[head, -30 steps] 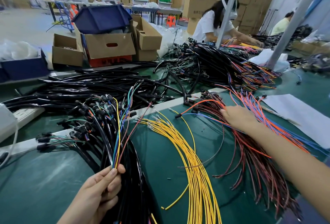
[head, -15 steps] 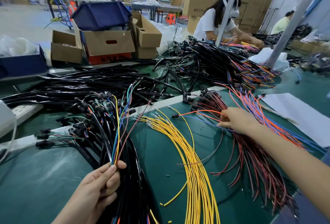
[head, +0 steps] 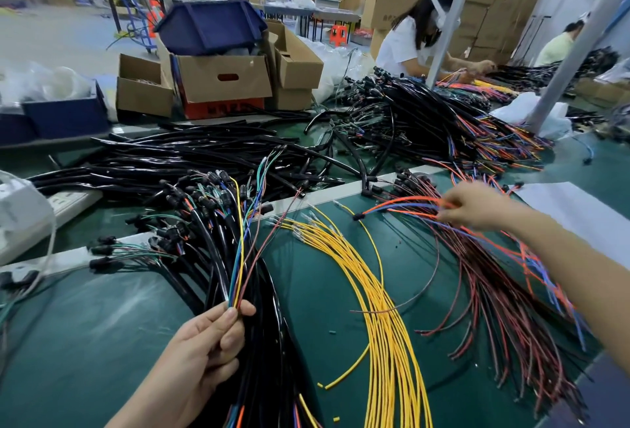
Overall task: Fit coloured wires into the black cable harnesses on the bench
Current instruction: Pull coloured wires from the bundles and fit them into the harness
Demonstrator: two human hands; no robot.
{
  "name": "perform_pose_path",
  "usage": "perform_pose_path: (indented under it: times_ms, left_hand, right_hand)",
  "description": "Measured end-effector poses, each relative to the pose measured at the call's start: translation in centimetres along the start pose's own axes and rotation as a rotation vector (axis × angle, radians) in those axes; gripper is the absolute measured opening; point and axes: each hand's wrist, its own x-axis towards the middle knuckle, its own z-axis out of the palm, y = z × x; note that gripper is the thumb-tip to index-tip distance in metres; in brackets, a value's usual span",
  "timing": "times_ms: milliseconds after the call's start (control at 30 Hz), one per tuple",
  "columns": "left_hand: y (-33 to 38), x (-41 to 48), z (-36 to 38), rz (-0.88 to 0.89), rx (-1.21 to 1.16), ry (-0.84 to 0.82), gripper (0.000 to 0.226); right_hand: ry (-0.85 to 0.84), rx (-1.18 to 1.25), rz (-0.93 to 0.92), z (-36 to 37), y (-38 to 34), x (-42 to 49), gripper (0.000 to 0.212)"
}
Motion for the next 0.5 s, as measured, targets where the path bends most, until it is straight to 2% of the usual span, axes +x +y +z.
perform_pose_path:
  times_ms: [100, 167, 267, 333, 400, 433, 500]
  left_hand:
    - [0.1, 0.0, -0.1, -0.01, -0.013, -0.01, 0.019]
    - [0.1, 0.0, 0.0, -0.012, -0.022, -0.016, 0.018]
    - [0.1, 0.0, 0.1, -0.013, -0.049, -0.027, 0.015]
    - [0.1, 0.0, 0.2, -0.007, -0.072, -0.033, 0.015]
    - [0.1, 0.0, 0.3, 0.004, -0.088, -0.035, 0.015]
    - [0.1, 0.0, 0.4, 0.011, -0.092, -0.036, 0.015]
    - [0.1, 0.0, 0.6, 0.023, -0.09, -0.034, 0.016]
  right_hand:
    - [0.156, 0.3, 0.001, -5.5, -0.9, -0.6, 0.013]
    - [0.34, 0.441, -0.041, -8.9, -1.8, -1.2, 0.011]
    - [0.693, 0.594, -0.143, -13.6, -3.1, -1.4, 0.018]
    - [0.858, 0.566, -0.124, -15.2, -3.9, -1.0, 0.022]
    - [0.879, 0.589, -0.12, -15.4, -5.6, -1.3, 0.013]
    - [0.832, 0.732, -0.163, -14.9, -6.8, -1.4, 0.014]
    - [0.603, 1.12, -0.266, -13.3, -9.6, -2.0, 0.016]
